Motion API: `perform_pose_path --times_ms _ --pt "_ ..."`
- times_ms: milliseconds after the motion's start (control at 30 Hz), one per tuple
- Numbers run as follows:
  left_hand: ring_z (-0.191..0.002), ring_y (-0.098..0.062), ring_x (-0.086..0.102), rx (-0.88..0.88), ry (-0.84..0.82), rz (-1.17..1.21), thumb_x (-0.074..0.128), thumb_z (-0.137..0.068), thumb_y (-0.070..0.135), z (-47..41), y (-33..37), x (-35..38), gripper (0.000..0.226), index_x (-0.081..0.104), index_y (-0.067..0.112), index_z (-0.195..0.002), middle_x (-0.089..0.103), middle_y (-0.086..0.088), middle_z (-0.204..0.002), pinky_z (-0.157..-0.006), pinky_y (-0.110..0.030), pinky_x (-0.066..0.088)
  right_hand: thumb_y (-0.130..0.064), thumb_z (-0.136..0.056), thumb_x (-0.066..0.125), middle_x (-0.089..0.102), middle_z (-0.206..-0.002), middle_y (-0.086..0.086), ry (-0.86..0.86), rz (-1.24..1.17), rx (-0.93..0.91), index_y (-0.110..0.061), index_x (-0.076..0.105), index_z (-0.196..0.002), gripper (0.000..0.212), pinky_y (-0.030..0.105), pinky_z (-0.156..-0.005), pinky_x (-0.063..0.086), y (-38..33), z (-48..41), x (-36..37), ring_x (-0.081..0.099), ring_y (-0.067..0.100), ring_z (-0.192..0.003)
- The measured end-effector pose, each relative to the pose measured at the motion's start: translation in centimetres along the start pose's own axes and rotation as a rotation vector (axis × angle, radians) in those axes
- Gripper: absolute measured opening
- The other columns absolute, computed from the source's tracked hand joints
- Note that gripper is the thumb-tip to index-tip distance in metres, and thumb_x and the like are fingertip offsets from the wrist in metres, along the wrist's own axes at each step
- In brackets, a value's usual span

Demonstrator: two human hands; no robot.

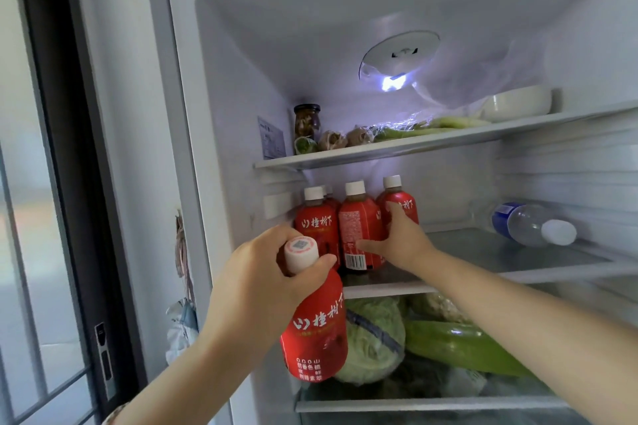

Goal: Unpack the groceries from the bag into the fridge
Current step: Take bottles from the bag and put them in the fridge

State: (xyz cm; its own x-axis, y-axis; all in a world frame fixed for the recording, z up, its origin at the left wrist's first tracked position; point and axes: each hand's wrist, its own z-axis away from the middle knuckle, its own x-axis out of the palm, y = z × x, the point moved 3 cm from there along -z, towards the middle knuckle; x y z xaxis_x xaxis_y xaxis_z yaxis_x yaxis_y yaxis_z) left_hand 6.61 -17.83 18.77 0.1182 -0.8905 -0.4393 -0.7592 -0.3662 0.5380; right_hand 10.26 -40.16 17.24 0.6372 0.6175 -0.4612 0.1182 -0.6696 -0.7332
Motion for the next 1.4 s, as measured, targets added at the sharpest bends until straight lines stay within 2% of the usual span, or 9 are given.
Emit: perform_pose_path --times_ms 67,233,333,433,633,800,1000,1133,1400 --pt "-0.064 -0.006 0.065 -0.004 0.006 0.009 0.075 -0.067 0.044 -0.1 -0.1 -0.1 0.022 0.058 0.032 -0.074 0.067 0.01 -0.069 -0.057 -0.025 0.056 -0.022 -0.068 0.08 0.048 -0.131 0.007 0.053 -0.032 -0.148 -0.019 0.036 -0.135 0.081 0.046 -0.104 0.041 -1.6 2.3 -0.8 0.049 0.024 -0.121" --pt "-0.063 -0.004 0.066 -0.015 0.052 0.164 0.075 -0.069 0.042 -1.1 0.6 1.3 0.02 0.06 0.03 -0.074 0.068 0.01 -0.069 -0.059 -0.029 0.058 -0.022 -0.065 0.084 0.045 -0.128 -0.027 -0.583 -0.145 -0.286 -0.047 0.026 -0.132 0.092 0.021 -0.105 0.04 -5.2 10.3 -1.5 0.046 -0.008 -0.12" --pt "-0.065 0.002 0.064 0.05 0.051 0.233 0.074 -0.072 0.041 -1.8 2.2 3.4 0.017 0.062 0.029 -0.073 0.067 0.016 -0.068 -0.061 -0.021 0.055 -0.028 -0.059 0.087 0.057 -0.111 -0.026 -0.339 -0.149 -0.285 -0.054 0.037 -0.106 0.073 0.02 -0.094 0.049 -5.2 10.9 -2.6 0.057 -0.008 -0.106" --pt "-0.082 0.001 0.063 0.126 -0.057 0.26 0.056 -0.082 0.051 -2.3 2.9 5.2 0.022 0.059 0.031 -0.092 0.066 0.013 -0.086 -0.072 -0.022 0.055 -0.034 -0.054 0.087 0.058 -0.107 -0.024 -0.078 0.007 -0.31 -0.05 0.041 -0.109 0.074 0.019 -0.091 0.049 -4.1 10.2 -4.9 0.058 -0.003 -0.101" --pt "-0.116 -0.009 0.049 0.125 -0.247 -0.329 0.038 -0.096 0.044 -1.9 -1.8 9.6 0.042 0.04 0.029 -0.135 0.045 0.013 -0.135 -0.099 -0.03 0.043 -0.031 -0.059 0.086 0.061 -0.119 -0.004 0.248 0.133 -0.131 -0.027 0.045 -0.131 0.083 0.035 -0.092 0.049 0.0 5.3 -8.2 0.06 0.016 -0.105" --pt "-0.094 -0.008 0.053 0.205 -0.248 -0.561 0.023 -0.099 0.047 -0.7 -3.2 10.2 0.04 0.058 0.032 -0.11 0.061 0.014 -0.109 -0.074 -0.023 0.03 -0.036 -0.061 0.085 0.06 -0.124 0.004 0.143 0.03 0.153 -0.016 0.048 -0.129 0.08 0.035 -0.092 0.049 3.6 0.4 -7.0 0.06 0.021 -0.109" --pt "-0.076 -0.006 0.057 0.346 -0.05 -0.594 0.007 -0.087 0.051 -0.7 -2.7 9.8 0.063 0.066 0.032 -0.096 0.065 0.018 -0.089 -0.067 -0.019 0.027 -0.035 -0.053 0.088 0.065 -0.112 0.001 -0.168 -0.079 0.168 -0.015 0.054 -0.116 0.074 0.037 -0.09 0.051 3.6 -2.8 -5.2 0.063 0.017 -0.099" --pt "-0.05 -0.001 0.051 0.353 -0.083 -0.613 0.027 -0.087 0.045 -1.0 -3.6 10.6 0.047 0.067 0.032 -0.065 0.06 0.019 -0.059 -0.054 -0.015 0.028 -0.019 -0.056 0.089 0.058 -0.118 0.003 -0.116 -0.179 0.17 -0.015 0.037 -0.129 0.089 0.04 -0.091 0.049 4.3 -3.1 -4.2 0.058 0.019 -0.105" --pt "-0.049 -0.002 0.054 0.385 -0.128 -0.625 0.033 -0.086 0.039 -1.2 -4.9 12.0 0.042 0.069 0.03 -0.066 0.061 0.018 -0.059 -0.05 -0.019 0.045 -0.008 -0.068 0.081 0.064 -0.099 -0.009 -0.193 -0.179 0.025 -0.031 0.051 -0.101 0.05 0.01 -0.058 0.049 4.4 -2.6 -3.9 0.063 -0.001 -0.085"
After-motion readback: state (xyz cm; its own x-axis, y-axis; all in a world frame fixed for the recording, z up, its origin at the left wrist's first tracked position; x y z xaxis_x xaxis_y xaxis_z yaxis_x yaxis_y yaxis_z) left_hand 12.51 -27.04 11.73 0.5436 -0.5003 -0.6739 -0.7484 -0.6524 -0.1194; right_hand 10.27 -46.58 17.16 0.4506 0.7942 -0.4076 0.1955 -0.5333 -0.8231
